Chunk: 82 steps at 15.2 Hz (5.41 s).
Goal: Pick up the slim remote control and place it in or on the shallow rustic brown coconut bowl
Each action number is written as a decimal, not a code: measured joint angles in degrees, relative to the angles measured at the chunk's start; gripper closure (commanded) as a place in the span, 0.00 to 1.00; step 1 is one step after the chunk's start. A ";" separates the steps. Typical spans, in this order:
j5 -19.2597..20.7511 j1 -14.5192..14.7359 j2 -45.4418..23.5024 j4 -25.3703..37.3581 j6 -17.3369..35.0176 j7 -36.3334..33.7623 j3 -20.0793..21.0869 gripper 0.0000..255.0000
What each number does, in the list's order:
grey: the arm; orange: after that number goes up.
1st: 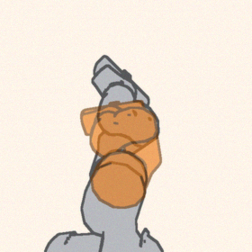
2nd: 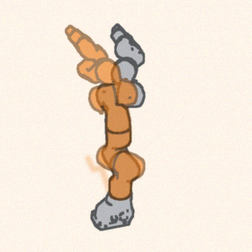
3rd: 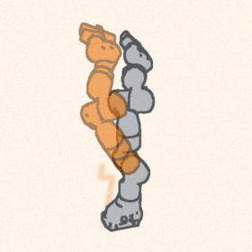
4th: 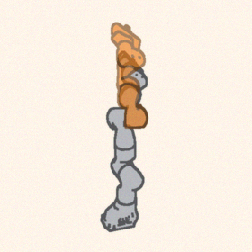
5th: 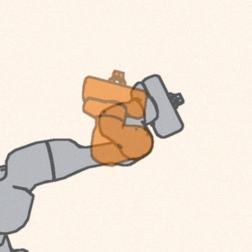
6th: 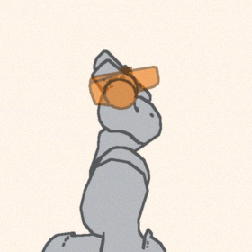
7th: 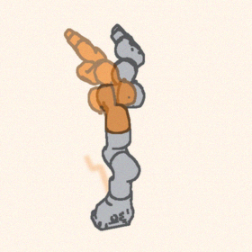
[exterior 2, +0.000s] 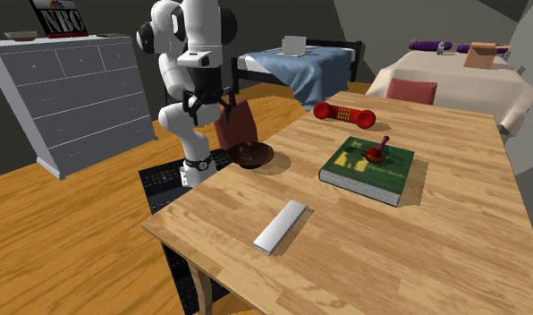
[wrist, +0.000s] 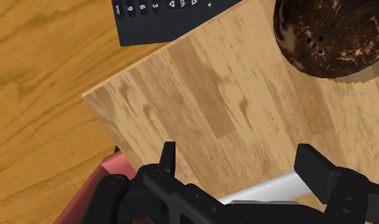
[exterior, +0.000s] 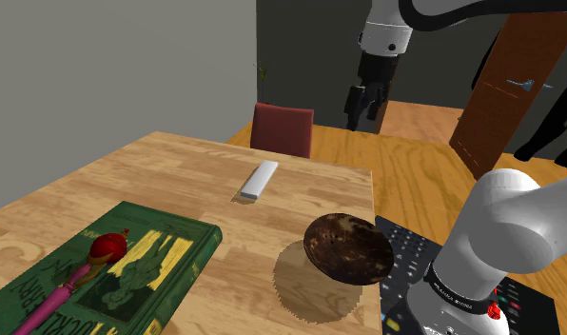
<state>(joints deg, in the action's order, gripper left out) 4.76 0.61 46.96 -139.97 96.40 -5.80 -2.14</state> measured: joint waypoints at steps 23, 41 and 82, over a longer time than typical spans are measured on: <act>-5.35 -5.34 -43.68 14.32 26.84 -45.95 12.98 0.00; -3.13 -5.09 -59.20 21.27 35.02 -57.06 12.40 0.00; -6.71 -4.74 -42.83 20.03 20.18 -56.73 13.47 1.00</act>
<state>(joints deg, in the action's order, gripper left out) -1.95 -4.13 4.13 -119.94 116.57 -62.52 11.33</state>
